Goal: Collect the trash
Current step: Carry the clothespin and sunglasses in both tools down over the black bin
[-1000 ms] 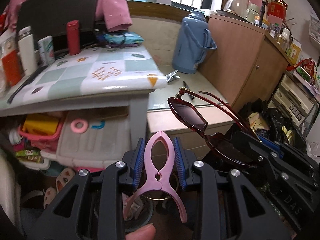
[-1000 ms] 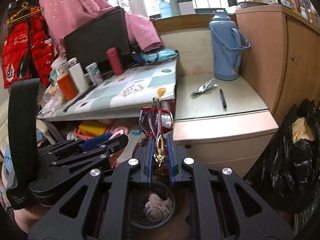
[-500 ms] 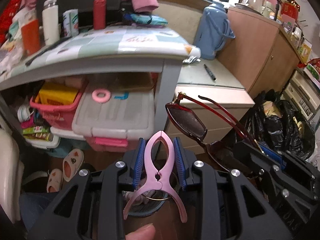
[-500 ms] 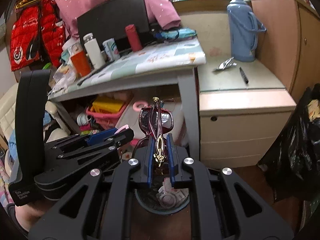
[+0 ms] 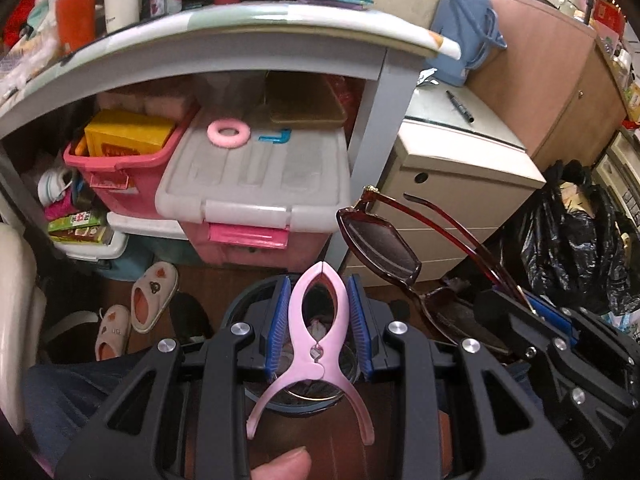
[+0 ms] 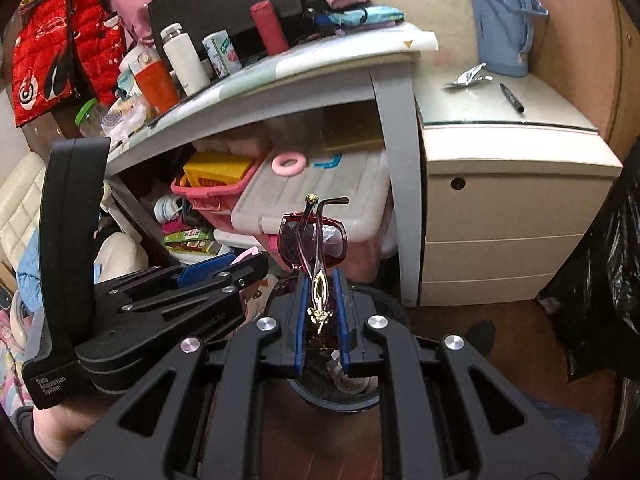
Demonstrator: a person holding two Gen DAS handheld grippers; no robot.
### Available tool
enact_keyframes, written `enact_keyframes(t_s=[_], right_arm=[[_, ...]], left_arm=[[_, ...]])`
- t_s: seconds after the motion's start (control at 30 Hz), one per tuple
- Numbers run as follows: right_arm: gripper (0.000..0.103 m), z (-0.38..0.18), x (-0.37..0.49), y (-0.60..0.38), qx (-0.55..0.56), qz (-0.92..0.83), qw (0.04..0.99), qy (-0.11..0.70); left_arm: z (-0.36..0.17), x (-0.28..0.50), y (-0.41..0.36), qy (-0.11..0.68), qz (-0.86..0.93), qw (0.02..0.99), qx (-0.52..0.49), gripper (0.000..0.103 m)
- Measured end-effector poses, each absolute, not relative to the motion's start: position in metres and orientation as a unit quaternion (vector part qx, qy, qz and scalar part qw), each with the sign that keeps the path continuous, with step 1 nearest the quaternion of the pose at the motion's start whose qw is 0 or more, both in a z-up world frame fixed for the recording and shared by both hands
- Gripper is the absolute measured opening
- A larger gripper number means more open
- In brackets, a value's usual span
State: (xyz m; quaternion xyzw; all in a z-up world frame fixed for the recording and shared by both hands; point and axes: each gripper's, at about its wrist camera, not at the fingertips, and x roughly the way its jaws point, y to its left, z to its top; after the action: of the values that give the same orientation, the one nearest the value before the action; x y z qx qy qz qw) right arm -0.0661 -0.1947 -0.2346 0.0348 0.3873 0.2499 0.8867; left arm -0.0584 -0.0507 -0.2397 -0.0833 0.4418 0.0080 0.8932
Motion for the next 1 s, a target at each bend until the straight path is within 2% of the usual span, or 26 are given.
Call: enact_keyframes(t_s=[1.0], right_arm=[[0.013,-0.350,-0.016,-0.147,0.033,0.254,0.831,0.493]], left_arm=[[-0.367,-0.024,-0.006,0.542,0.045,0.834,-0.097,0.029]])
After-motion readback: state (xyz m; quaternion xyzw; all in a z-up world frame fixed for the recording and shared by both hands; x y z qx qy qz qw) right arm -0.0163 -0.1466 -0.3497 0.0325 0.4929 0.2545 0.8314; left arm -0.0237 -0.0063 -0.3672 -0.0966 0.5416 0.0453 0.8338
